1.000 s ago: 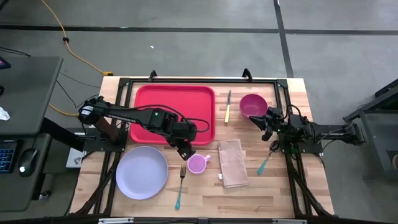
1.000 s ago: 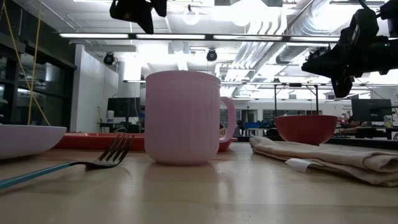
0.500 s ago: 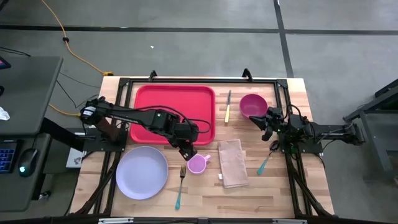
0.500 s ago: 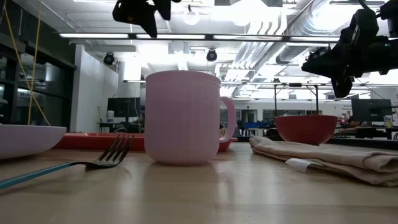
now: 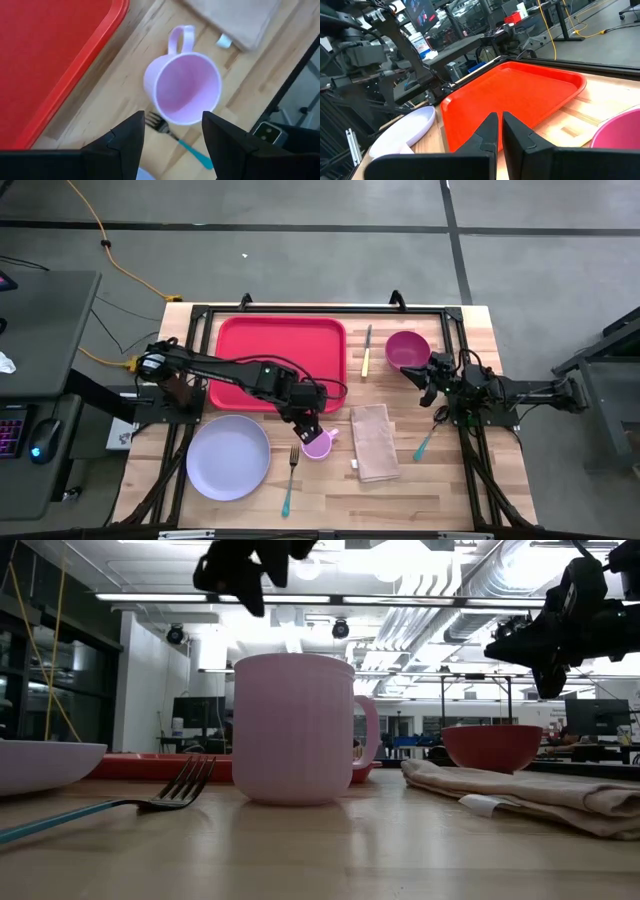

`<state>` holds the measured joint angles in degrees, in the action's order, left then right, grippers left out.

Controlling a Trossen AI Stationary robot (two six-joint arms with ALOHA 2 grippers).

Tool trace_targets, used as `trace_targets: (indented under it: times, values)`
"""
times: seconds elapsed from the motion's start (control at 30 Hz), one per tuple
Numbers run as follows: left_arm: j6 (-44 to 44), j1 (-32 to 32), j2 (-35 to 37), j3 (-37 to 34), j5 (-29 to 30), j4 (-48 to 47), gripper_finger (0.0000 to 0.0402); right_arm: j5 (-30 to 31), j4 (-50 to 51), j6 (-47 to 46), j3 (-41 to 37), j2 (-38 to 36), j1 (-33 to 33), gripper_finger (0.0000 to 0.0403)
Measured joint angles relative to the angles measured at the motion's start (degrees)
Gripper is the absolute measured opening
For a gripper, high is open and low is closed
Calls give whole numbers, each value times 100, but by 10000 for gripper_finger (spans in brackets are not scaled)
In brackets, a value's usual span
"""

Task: Set up tray
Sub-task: Put the pink mug on the red tray

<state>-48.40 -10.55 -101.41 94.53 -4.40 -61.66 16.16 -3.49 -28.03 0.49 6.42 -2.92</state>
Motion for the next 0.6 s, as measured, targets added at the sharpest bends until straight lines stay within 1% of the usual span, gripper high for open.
trace_targets:
  times: [0.17,0.3,0.37,0.43,0.5,0.6]
  values:
    - [11,0,-167,1,-12,213,228,0,-9,0,-2,1,0,0]
    - [15,0,-323,-3,-62,212,228,0,-10,0,-2,3,0,0]
    - [13,0,-380,-20,-63,32,228,0,-7,0,-1,23,0,0]
    - [15,0,-467,-3,-63,216,228,-3,-7,0,0,40,0,0]
    - [13,1,-493,-24,-60,70,228,2,-7,0,-2,69,0,0]
    - [17,2,-601,8,-37,283,228,-7,-7,0,0,80,0,0]
